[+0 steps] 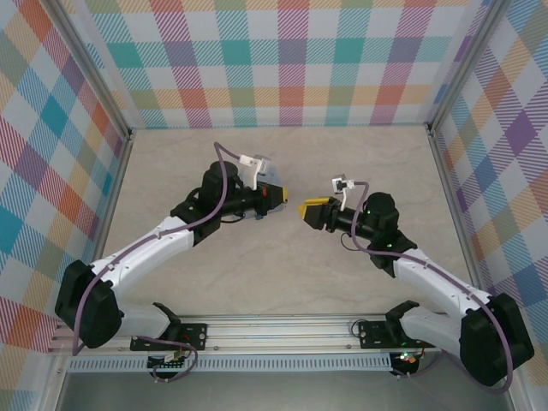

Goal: Unlock the padlock with the key

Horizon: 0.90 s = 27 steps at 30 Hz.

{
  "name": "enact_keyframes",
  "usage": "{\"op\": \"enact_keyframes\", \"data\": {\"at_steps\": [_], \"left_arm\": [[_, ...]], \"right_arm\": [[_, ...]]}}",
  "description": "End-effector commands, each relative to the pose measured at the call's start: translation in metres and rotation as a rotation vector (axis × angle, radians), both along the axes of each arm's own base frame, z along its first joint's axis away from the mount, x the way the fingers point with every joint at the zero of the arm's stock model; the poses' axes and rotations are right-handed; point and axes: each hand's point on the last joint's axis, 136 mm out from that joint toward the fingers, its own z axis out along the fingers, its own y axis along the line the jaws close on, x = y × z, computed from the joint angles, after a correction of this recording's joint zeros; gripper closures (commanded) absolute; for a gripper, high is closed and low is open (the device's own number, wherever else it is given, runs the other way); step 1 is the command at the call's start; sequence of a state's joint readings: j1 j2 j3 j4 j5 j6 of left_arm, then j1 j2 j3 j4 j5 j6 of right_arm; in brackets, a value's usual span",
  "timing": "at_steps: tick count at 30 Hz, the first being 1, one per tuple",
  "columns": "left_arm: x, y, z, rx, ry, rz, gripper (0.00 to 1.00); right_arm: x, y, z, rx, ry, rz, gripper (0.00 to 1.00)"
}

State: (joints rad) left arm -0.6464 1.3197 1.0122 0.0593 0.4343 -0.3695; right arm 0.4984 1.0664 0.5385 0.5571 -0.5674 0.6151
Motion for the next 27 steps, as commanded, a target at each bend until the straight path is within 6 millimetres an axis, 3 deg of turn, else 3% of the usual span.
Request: {"op": "enact_keyframes", "data": {"at_steps": [1, 16, 27], "left_arm": [[-0.01, -0.006, 0.042, -0.08, -0.093, -0.062, 1.0], [-0.015, -0.007, 0.048, -0.11, -0.087, -0.08, 1.0], [-0.014, -0.005, 0.048, -0.109, -0.089, -0.065, 1.0]], "right_arm": [[-0.017, 0.012, 0.042, 0.095, -0.139, 0.145, 0.42], [-0.004, 0.034, 0.036, 0.117, -0.095, 0.197, 0.53], [-0.001, 0.039, 0.034, 0.11, -0.081, 0.207, 0.77]]}}
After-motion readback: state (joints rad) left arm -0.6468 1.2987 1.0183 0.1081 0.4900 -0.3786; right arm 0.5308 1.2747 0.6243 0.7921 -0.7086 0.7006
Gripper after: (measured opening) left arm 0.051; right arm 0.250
